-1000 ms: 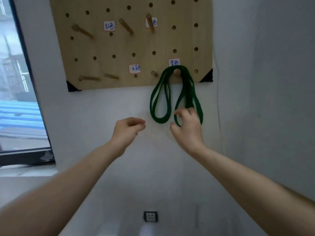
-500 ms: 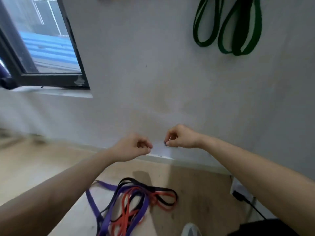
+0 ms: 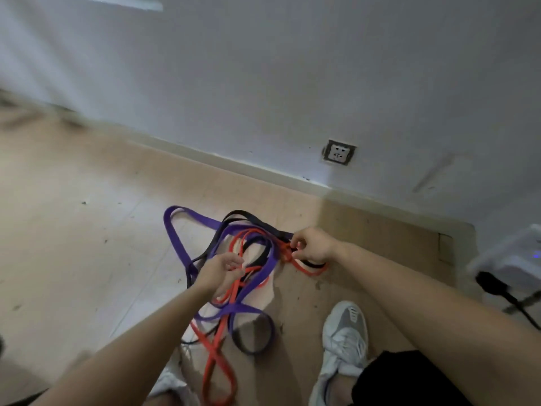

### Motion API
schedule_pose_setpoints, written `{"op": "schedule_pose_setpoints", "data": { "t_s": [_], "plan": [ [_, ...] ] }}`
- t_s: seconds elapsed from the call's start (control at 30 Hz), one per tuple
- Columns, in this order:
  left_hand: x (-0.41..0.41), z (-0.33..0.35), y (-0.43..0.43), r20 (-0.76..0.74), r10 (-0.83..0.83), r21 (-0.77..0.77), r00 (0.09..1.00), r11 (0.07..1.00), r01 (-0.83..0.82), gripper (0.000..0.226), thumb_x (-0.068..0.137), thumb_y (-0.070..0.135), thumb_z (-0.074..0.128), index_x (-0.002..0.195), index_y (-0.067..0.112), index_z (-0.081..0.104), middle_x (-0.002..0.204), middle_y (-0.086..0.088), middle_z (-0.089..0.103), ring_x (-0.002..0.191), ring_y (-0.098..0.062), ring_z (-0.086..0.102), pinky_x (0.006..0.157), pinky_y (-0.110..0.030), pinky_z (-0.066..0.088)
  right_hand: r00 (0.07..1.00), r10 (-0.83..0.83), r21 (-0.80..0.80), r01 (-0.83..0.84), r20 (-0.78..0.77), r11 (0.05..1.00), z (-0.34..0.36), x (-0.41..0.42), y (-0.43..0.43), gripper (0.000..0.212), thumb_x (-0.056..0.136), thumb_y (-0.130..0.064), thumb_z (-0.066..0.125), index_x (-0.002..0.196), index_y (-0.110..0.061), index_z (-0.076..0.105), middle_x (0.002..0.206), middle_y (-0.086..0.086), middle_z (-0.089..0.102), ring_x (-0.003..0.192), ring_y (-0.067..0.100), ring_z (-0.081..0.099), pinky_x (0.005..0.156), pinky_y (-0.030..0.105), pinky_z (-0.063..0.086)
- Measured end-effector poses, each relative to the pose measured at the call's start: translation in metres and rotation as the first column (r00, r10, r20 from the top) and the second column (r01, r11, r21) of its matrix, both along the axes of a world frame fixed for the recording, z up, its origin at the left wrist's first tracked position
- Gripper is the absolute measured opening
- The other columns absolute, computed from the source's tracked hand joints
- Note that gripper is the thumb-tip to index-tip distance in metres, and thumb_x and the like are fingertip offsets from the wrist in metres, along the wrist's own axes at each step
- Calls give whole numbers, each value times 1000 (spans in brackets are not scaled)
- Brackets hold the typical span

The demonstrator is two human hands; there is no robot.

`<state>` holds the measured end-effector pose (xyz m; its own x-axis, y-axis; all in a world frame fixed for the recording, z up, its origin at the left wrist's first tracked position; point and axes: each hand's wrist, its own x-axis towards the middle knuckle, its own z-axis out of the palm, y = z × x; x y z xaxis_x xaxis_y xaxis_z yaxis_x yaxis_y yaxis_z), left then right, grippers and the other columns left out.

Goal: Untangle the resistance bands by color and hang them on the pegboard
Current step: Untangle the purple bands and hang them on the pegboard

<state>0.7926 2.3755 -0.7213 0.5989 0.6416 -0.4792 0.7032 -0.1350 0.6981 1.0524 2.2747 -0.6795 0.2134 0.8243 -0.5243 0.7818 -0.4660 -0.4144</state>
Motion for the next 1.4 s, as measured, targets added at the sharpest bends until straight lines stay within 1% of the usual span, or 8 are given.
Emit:
{"op": "schedule_pose_setpoints", "data": {
  "t_s": [0.2,0.33,0.43,0.63,0.83,1.0,1.1,1.4],
  "plan": [
    [-25,-64,-4,-224,-73,55,972,995,87,57,83,46,70,136,30,57,137,1,57,128,-29,52,109,-45,43,837,-474,5,494,-272,870,-118,-39,14,74,72,-59,74,127,-12,59,117,4,69,109,24,65,94,36,51],
    [-40,-85,-14,-227,-181,53,957,979,198,70,83,46,71,147,33,47,150,6,51,137,-24,44,115,-42,38,568,-725,-89,760,-390,644,-152,-61,29,36,79,-34,80,107,-12,72,103,9,76,96,30,71,91,44,57],
    [-46,-90,-8,-180,-187,43,966,979,198,63,77,47,68,138,37,56,136,12,63,125,-15,58,109,-37,45,390,-782,-225,809,-486,543,-153,-60,34,49,56,-37,86,96,-15,68,97,14,75,87,33,73,81,50,61],
    [-30,-60,8,-157,-270,46,950,959,280,24,84,38,67,107,35,75,111,16,76,89,2,68,93,-31,55,489,-659,-63,774,-571,630,-94,-32,39,28,57,-17,74,81,-9,60,78,14,71,72,31,72,71,47,63],
    [-7,-2,32,101,39,254,994,965,-64,21,90,31,66,110,33,72,96,17,74,92,-2,66,83,-27,53,747,-403,170,558,-529,812,2,-29,46,25,54,-11,68,77,-14,57,68,9,64,60,22,57,55,30,45],
    [17,56,45,289,47,250,956,961,-122,62,82,44,73,140,33,53,121,15,63,103,-12,65,87,-34,54,923,-73,268,185,-377,945,97,-20,44,23,70,4,71,86,-12,65,71,9,64,63,17,56,59,30,44],
    [34,95,49,273,-166,349,948,935,63,77,76,56,65,147,32,47,140,10,54,121,-15,54,101,-40,48,953,74,336,31,-295,941,150,-25,40,28,74,0,77,97,-14,68,81,16,68,67,16,58,63,34,47],
    [50,218,58,367,-253,281,895,947,152,11,99,13,62,109,13,66,110,-10,74,109,-23,69,103,-46,53,1000,15,629,-18,10,777,267,-23,29,26,78,-8,82,101,-14,70,89,4,73,80,17,68,81,38,58]
  ]
}}
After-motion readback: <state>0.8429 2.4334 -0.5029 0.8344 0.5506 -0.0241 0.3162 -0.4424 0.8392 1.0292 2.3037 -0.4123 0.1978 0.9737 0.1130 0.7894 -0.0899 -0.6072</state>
